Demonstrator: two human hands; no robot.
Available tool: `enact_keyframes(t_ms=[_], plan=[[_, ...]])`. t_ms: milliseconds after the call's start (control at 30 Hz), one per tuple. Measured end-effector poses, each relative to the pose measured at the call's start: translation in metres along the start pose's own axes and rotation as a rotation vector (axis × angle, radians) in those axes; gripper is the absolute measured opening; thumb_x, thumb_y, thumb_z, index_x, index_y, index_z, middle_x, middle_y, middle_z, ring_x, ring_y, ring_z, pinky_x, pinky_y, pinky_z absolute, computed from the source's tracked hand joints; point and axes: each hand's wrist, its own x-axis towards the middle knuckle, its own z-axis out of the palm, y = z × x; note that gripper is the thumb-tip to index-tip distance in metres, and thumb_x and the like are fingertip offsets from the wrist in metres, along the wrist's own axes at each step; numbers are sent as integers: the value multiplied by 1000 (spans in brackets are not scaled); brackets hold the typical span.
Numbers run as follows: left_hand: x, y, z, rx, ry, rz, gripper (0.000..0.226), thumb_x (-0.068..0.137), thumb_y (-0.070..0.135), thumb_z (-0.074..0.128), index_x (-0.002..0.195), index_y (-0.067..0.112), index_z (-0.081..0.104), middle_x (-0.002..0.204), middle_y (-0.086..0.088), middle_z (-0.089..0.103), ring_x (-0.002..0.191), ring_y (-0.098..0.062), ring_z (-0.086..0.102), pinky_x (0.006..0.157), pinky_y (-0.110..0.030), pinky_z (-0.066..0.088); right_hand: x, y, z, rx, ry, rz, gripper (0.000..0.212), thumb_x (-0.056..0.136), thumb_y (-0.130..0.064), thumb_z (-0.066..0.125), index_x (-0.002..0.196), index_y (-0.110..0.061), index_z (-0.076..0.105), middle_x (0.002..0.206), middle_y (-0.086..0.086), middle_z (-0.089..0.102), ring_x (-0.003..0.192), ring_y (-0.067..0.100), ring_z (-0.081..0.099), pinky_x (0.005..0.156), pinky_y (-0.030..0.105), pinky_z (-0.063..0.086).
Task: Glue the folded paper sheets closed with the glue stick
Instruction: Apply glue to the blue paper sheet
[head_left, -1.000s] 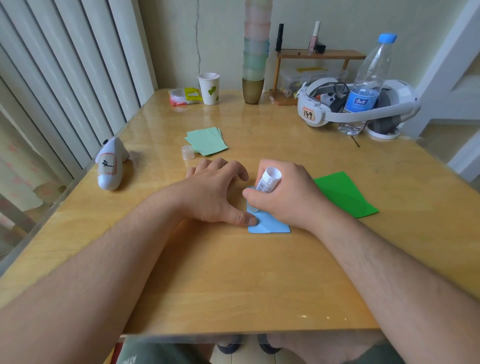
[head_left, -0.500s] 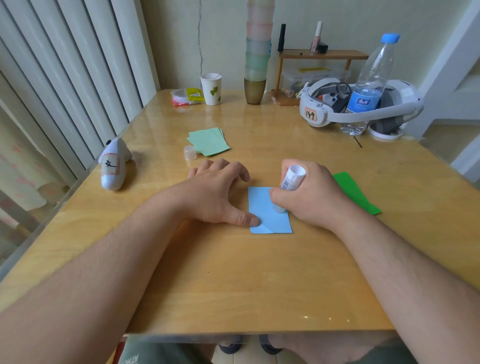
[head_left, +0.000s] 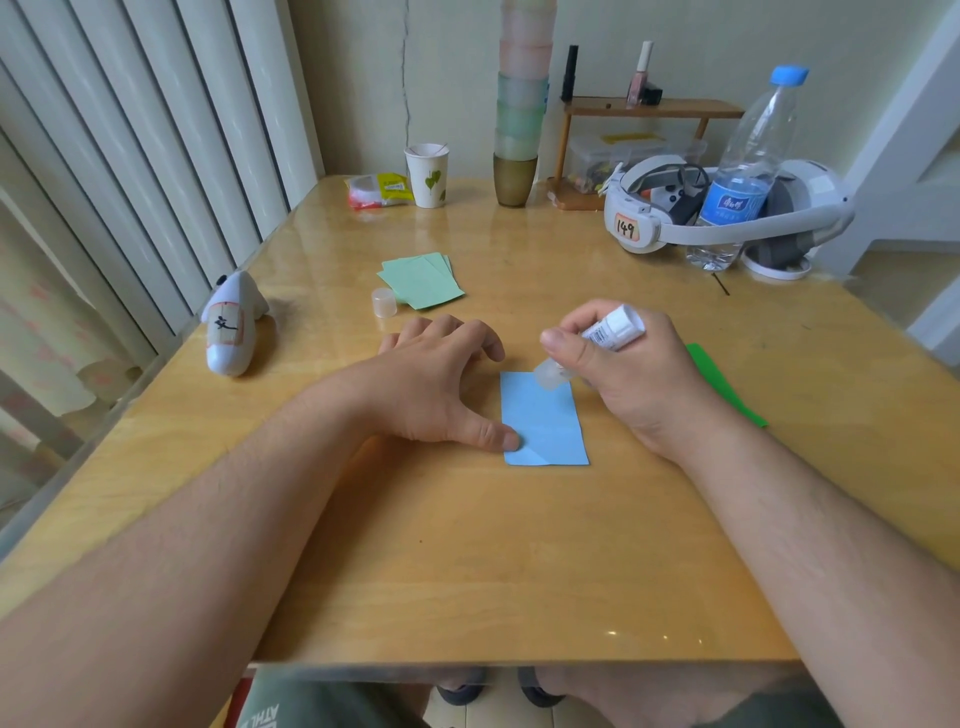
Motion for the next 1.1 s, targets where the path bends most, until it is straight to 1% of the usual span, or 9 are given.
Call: enact_keyframes(t_ms=[67, 133, 200, 300, 433, 600, 700, 900, 1100], plan=[[0, -1, -2, -37, -4, 1, 72, 65, 78, 79, 118, 54, 38, 126, 19, 42, 122, -11, 30, 103, -36, 26, 0, 0, 4, -13, -23, 5, 18, 81, -27, 81, 77, -14, 69, 64, -6, 59, 60, 5, 50, 59, 22, 40], [0, -3, -3, -66, 4, -1, 71, 66, 76, 80, 119, 53, 40, 125, 20, 43, 122, -11, 32, 104, -36, 28, -2, 1, 9, -107, -32, 15, 15, 76, -29, 76, 77, -16, 70, 71, 4, 64, 67, 11, 54, 63, 31, 43], [-1, -2, -3, -69, 11, 0, 72, 63, 78, 79, 118, 53, 40, 125, 20, 44, 122, -11, 32, 104, -37, 28, -3, 2, 14, -208, -28, 44, 19, 74, -37, 77, 75, -20, 69, 68, -2, 61, 65, 12, 53, 60, 33, 44], [-1, 0, -1, -42, 15, 2, 75, 60, 81, 79, 117, 54, 38, 125, 18, 43, 122, -11, 30, 104, -37, 27, -3, 3, 17, -322, 16, 59, 31, 80, -42, 80, 71, -18, 63, 57, -13, 52, 57, 9, 46, 56, 28, 40], [-1, 1, 0, -20, 17, 9, 77, 59, 81, 80, 117, 55, 36, 123, 18, 42, 122, -13, 30, 103, -36, 25, -2, 2, 20, -376, 61, 49, 44, 76, -49, 73, 68, -9, 56, 53, -10, 46, 55, 11, 42, 54, 31, 37], [0, 1, 0, -24, 10, 8, 77, 59, 81, 79, 116, 56, 36, 123, 19, 42, 122, -14, 29, 103, -36, 24, -1, 0, 23, -413, 67, 52, 40, 85, -38, 79, 64, -12, 56, 49, -13, 47, 53, 9, 41, 51, 26, 35], [-1, 1, 0, -23, 4, 13, 76, 58, 81, 79, 115, 56, 36, 124, 19, 42, 122, -14, 30, 103, -36, 25, -1, 0, 26, -425, 51, 48, 37, 83, -39, 80, 65, -15, 59, 52, -13, 52, 53, 7, 44, 49, 21, 35], [-2, 1, 0, -30, -3, 16, 78, 58, 79, 81, 118, 56, 38, 126, 19, 42, 125, -13, 29, 104, -36, 24, -3, 1, 22, -432, 25, 57, 31, 80, -33, 81, 66, -14, 61, 55, -9, 54, 55, 8, 45, 50, 20, 36], [-3, 2, -1, -34, -24, 10, 81, 57, 82, 79, 121, 56, 36, 128, 20, 41, 124, -12, 28, 104, -34, 23, -6, 2, -2, -486, 50, 65, 32, 78, -28, 80, 61, -16, 56, 51, -12, 46, 52, 8, 38, 49, 21, 32]])
